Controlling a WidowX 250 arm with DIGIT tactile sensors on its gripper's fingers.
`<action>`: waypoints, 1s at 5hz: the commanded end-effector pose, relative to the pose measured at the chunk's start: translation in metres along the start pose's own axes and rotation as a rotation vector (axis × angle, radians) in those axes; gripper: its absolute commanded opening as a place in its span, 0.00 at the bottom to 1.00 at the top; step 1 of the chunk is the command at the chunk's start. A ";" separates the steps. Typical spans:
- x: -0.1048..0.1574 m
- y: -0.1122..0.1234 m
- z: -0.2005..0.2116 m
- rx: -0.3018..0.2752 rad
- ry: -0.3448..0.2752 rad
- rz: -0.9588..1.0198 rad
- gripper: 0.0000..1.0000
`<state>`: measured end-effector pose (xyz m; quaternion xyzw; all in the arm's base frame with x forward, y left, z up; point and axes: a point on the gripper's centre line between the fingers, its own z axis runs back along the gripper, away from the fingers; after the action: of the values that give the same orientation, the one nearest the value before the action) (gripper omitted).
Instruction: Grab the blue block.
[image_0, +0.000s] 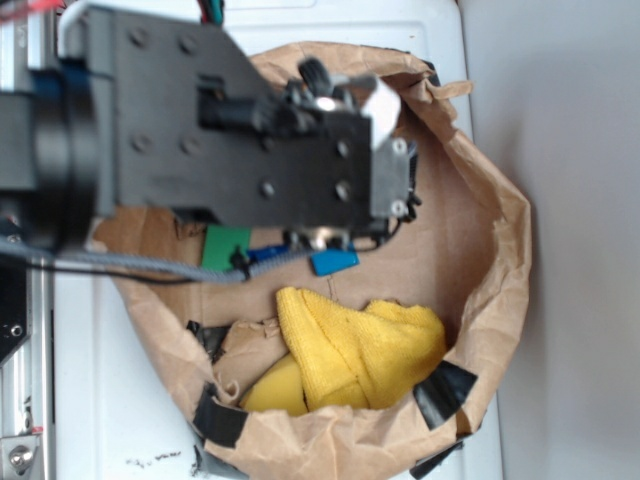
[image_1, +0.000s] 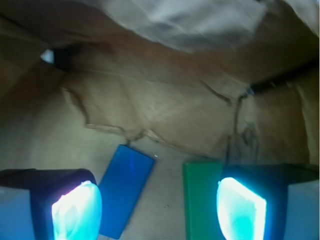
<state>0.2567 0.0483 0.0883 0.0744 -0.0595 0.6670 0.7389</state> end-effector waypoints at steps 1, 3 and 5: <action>0.003 -0.011 0.007 -0.056 0.018 0.084 1.00; -0.003 -0.023 -0.008 -0.020 0.010 0.117 1.00; -0.003 -0.023 -0.008 -0.020 0.010 0.117 1.00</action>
<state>0.2746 0.0441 0.0609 0.0795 -0.0401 0.7072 0.7014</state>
